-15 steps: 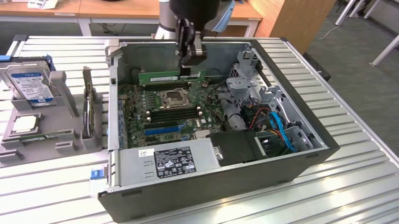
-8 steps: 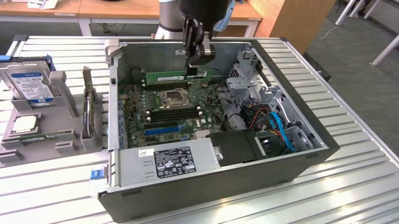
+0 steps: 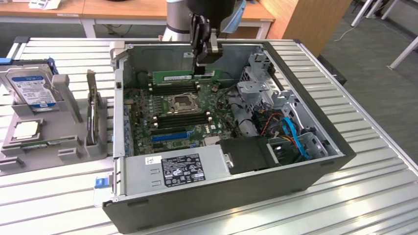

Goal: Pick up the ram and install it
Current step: 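Pick up the ram and move it above insertion slot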

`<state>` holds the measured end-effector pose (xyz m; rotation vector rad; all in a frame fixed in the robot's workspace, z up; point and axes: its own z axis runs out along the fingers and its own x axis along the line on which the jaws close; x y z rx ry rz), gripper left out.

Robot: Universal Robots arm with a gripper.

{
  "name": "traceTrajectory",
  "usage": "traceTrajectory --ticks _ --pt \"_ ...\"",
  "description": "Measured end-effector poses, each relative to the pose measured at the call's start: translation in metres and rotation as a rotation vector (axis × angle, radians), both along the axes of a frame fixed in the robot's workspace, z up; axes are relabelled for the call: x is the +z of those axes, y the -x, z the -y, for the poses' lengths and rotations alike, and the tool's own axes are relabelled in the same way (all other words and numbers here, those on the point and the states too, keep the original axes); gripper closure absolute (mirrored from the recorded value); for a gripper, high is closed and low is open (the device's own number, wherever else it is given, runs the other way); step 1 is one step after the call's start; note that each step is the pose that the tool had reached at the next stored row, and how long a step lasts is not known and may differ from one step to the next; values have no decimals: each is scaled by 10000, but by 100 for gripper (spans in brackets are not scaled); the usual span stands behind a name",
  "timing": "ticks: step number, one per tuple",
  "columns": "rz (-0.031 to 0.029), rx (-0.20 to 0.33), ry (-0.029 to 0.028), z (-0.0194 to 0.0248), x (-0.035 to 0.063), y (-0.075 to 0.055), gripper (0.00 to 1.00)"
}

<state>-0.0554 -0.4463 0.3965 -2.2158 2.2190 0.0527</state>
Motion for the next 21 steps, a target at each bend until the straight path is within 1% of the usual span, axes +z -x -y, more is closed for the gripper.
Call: traceTrajectory --ticks 3,9,21 --pt "0 1 1 -42 -2 0 88" --pt "0 0 1 -140 -8 0 88" --pt "0 0 0 -306 -20 0 88"
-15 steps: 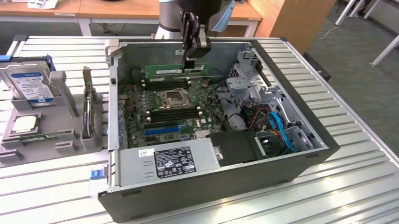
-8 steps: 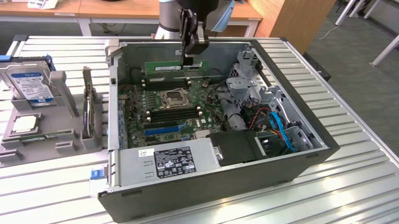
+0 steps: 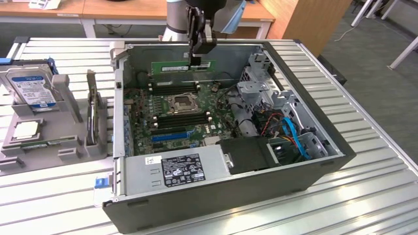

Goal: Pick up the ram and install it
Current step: 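Pick up the ram and move it above insertion slot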

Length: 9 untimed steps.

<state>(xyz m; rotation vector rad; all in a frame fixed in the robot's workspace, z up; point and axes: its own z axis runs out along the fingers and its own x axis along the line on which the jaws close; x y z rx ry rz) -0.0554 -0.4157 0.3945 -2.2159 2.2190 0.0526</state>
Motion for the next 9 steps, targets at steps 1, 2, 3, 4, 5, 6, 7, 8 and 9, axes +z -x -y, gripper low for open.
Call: traceTrajectory --ticks 1,2,3,4,5,6,7,8,9 --pt "0 -1 1 -12 0 0 88" --pt "0 0 1 -24 -1 0 88" --pt "-1 0 0 -37 -2 0 88" --pt "0 0 -1 -49 -3 0 88" --pt "0 0 0 -60 -4 0 88" --pt "0 1 0 -71 -5 0 88" --pt "-1 1 0 -81 -5 0 88" --pt "-1 0 0 -89 -6 0 88" --pt "-1 1 1 -91 -6 -1 88"
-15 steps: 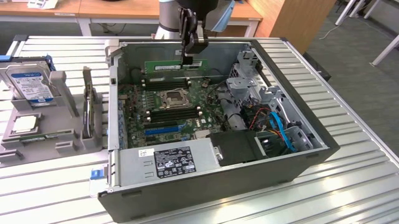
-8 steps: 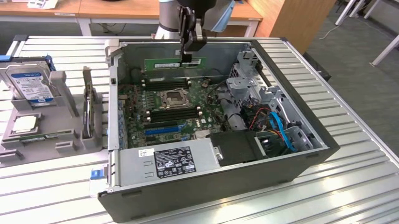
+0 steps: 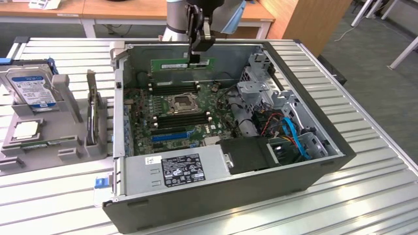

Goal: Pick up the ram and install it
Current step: 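Pick up the ram and move it above insertion slot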

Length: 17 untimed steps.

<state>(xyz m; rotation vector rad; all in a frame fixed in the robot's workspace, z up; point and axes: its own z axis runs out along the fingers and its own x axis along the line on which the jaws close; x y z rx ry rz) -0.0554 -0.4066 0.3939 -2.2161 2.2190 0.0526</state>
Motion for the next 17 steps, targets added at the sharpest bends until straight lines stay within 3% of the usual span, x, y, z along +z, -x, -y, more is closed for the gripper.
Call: traceTrajectory --ticks 5,17 --pt "2 -1 -4 -1 -5 0 88" --pt "7 -1 -43 0 -198 1 88"
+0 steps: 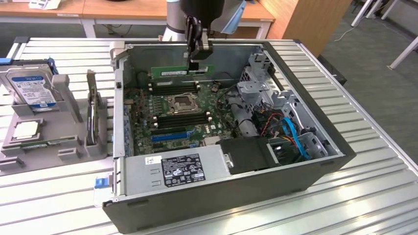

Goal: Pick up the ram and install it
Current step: 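Pick up the ram and move it above insertion slot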

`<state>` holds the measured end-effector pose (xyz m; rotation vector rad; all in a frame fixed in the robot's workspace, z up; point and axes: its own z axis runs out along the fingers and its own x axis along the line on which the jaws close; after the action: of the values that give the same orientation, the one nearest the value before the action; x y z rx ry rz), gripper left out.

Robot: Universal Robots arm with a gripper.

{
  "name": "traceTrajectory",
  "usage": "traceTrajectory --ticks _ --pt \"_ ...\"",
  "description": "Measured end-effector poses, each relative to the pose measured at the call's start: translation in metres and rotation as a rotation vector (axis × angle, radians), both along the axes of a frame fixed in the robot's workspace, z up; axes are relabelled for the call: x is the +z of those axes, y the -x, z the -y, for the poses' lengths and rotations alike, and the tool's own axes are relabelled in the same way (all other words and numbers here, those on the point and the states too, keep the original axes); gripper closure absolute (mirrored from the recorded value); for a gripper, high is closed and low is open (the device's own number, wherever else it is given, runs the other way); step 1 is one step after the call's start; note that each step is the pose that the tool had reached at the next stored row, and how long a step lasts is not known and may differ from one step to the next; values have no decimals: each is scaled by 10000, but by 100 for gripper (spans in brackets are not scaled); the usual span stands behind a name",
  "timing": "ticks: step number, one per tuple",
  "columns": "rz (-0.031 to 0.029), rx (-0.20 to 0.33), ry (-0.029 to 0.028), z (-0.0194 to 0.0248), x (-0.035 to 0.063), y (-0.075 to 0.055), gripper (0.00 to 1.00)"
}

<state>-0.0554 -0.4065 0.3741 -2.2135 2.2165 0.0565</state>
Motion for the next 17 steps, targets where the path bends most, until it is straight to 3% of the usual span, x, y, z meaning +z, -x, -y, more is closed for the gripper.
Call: traceTrajectory --ticks 17 --pt "1 -1 -1 2 -223 0 88"
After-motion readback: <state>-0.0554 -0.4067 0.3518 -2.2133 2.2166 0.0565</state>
